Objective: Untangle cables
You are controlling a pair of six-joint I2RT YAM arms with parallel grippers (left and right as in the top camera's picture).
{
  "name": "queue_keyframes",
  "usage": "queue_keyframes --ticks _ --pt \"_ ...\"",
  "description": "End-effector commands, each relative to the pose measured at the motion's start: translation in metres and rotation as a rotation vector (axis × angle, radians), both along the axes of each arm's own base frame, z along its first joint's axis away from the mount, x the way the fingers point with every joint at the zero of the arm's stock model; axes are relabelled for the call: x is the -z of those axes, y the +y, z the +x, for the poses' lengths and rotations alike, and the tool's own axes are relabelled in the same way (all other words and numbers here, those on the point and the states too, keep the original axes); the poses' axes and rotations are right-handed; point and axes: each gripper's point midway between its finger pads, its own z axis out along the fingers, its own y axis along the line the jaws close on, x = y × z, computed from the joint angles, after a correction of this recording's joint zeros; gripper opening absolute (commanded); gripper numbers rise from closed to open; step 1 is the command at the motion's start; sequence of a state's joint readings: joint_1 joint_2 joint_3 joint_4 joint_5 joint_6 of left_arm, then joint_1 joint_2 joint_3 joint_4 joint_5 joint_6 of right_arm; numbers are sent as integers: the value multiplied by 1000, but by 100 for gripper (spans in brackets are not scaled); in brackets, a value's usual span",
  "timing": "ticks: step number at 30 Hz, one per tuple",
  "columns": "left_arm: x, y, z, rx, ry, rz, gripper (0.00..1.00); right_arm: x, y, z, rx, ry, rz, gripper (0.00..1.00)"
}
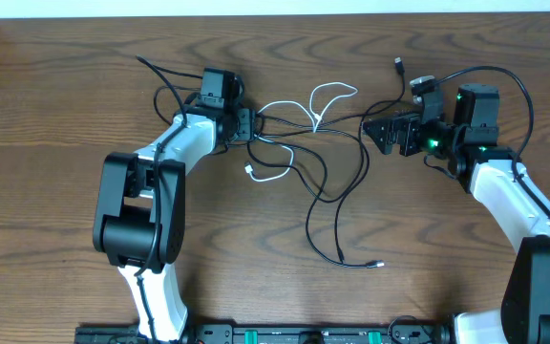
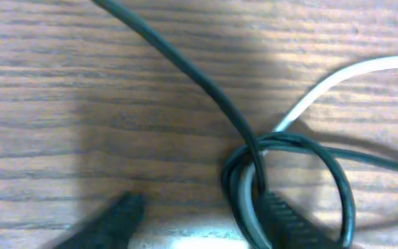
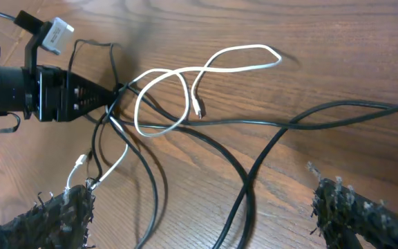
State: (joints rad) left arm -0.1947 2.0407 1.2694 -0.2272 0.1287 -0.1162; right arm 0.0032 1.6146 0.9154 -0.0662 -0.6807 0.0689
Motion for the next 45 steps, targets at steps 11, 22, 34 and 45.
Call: queue_keyframes --ticks 11,22,34,45 --pt "27 2 -28 34 120 27 7 -9 18 -8 -59 24 96 99" --pt "-135 -11 -9 336 -311 145 7 -72 54 -28 -325 -88 374 99" --pt "-259 -57 -43 444 -631 119 7 -104 118 -25 -283 -37 487 95" --pt "-259 -108 -66 564 -640 80 8 -84 137 -7 -90 -47 393 91"
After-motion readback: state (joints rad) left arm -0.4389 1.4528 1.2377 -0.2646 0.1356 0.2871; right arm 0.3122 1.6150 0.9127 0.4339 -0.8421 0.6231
